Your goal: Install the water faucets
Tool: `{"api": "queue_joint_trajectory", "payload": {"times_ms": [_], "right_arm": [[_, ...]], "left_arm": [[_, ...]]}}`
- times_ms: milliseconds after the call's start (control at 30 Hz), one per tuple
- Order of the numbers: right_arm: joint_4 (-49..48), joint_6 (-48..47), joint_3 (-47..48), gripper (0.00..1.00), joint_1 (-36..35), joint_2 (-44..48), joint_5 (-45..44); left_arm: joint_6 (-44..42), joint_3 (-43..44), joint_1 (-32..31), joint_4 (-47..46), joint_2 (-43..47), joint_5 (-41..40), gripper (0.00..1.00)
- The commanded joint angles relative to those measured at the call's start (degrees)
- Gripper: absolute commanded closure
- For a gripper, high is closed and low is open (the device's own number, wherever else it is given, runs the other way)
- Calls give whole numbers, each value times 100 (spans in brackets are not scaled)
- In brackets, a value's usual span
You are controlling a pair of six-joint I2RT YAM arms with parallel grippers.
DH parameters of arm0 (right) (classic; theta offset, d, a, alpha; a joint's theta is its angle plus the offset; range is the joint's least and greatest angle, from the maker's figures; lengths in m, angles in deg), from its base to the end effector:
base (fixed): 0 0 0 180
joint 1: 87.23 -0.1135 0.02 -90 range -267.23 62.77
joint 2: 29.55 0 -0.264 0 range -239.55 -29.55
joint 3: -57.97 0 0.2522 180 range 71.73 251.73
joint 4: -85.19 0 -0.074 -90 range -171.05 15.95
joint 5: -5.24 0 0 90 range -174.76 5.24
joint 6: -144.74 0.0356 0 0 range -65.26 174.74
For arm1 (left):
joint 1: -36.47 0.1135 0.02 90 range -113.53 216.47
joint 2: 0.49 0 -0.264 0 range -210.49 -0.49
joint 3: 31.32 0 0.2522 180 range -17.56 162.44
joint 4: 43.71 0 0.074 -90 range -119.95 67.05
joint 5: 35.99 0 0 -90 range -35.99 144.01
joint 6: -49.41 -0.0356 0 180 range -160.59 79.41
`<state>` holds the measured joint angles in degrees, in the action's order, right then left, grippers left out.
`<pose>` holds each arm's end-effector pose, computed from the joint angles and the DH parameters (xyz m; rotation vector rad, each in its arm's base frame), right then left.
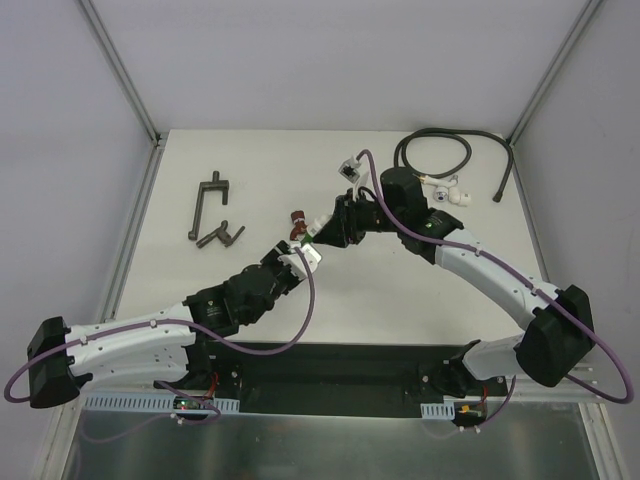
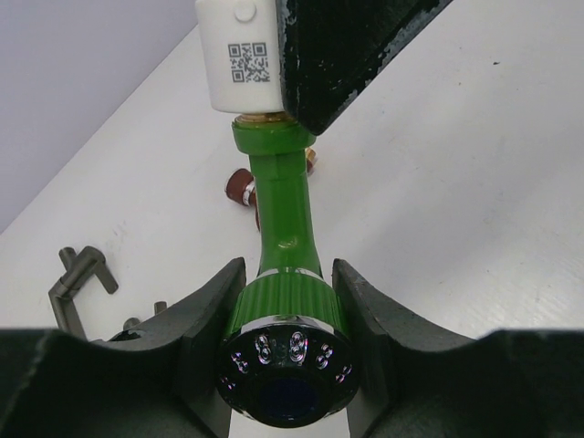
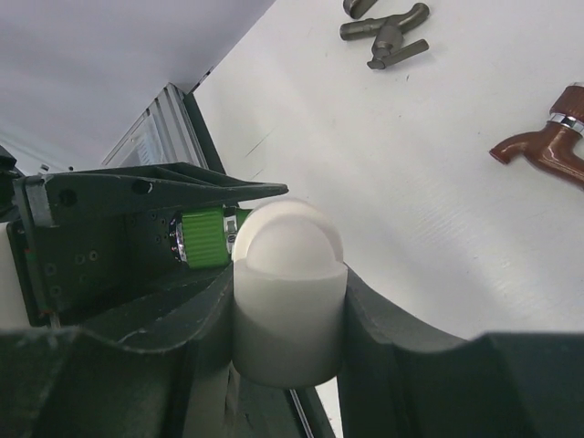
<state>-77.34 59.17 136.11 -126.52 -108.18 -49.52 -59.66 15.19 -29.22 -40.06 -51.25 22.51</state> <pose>0.2333 0.2174 0.3384 -1.0003 1.7028 1.0881 0.1025 -0.1818 0.2849 0.8086 1.4842 -0.1405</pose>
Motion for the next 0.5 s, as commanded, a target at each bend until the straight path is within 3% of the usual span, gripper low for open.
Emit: {"api": "queue_joint_trajectory", "payload": {"times_ms": [0,67,133,467], "right_arm": [[-265,6,251,63,-53,23,-431],[-274,-3,251,53,-53,67,-387],[-283,6,268,49,-53,67,-326],[-309,67,286,48,-53,94,-106]], "left_arm": [[131,171,-146,-826,260,-66,100],[289,161,-102,-695,295,-75,100],[447,161,-40,-589,278,-66,100],[677,205,118,-422,198,-119,100]]}}
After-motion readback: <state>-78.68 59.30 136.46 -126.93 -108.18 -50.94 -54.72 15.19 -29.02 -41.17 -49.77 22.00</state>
